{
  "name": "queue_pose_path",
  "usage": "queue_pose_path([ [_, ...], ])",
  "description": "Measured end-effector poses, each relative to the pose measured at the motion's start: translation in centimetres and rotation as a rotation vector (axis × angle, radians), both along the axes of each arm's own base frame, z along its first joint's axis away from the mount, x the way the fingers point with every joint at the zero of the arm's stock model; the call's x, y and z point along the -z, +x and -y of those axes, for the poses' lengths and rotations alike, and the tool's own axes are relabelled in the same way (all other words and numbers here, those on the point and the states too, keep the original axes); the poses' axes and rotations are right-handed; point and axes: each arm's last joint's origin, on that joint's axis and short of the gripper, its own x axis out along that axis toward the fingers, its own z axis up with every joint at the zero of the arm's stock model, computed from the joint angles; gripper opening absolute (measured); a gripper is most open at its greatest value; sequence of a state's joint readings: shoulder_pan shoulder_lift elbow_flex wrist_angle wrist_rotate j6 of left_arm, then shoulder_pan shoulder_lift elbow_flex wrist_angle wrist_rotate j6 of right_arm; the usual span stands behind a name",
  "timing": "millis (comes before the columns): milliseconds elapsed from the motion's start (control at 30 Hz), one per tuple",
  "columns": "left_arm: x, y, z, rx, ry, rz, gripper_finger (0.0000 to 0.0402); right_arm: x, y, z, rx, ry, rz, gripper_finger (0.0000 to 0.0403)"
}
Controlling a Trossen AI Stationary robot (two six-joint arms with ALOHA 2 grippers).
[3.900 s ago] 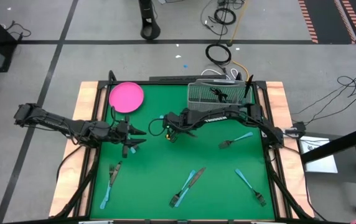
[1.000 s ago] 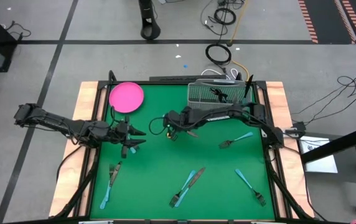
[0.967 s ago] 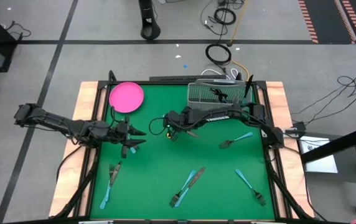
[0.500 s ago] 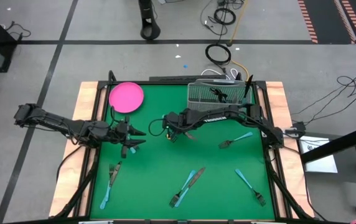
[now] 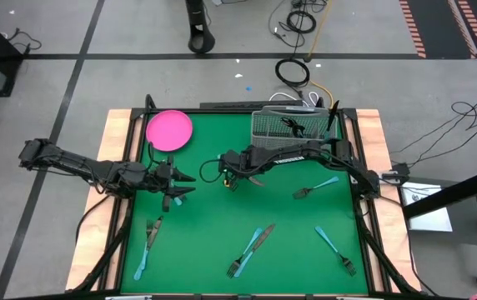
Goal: Sort silverware
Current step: Put the top black knife into the cutlery rack with the other black knife
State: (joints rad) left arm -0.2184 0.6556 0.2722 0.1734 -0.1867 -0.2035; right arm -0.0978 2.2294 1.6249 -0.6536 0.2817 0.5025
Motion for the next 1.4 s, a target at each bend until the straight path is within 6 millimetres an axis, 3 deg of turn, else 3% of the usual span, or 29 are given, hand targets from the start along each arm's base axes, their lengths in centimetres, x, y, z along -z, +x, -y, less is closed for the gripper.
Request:
queue_pose_path([
  [333, 0.0, 0.0, 0.0, 0.000, 0.001, -0.003, 0.0150, -1.5, -0.2, -0.1, -0.018, -0.007, 0.030, 0.0003],
  [500, 0.0, 0.0, 0.0, 0.000, 0.002, -0.003, 0.0150, -3.1, -0.2, -0.1, -0.026, -0.020, 0.084, 0.0003],
  [800, 0.0, 0.0, 0.0, 0.000, 0.002, -0.003, 0.0150, -2.9, -0.3, -0.1, -0.009, -0.010, 0.074, 0.0002],
  [1200, 0.0, 0.0, 0.0, 0.000, 0.002, -0.003, 0.0150, -2.9, -0.3, -1.2, -0.015, -0.014, 0.057, 0.0098],
  [1400, 0.0, 0.0, 0.0, 0.000, 0.001, -0.003, 0.0150, -1.0, -1.1, -1.3, 0.004, -0.059, 0.030, 0.0116],
])
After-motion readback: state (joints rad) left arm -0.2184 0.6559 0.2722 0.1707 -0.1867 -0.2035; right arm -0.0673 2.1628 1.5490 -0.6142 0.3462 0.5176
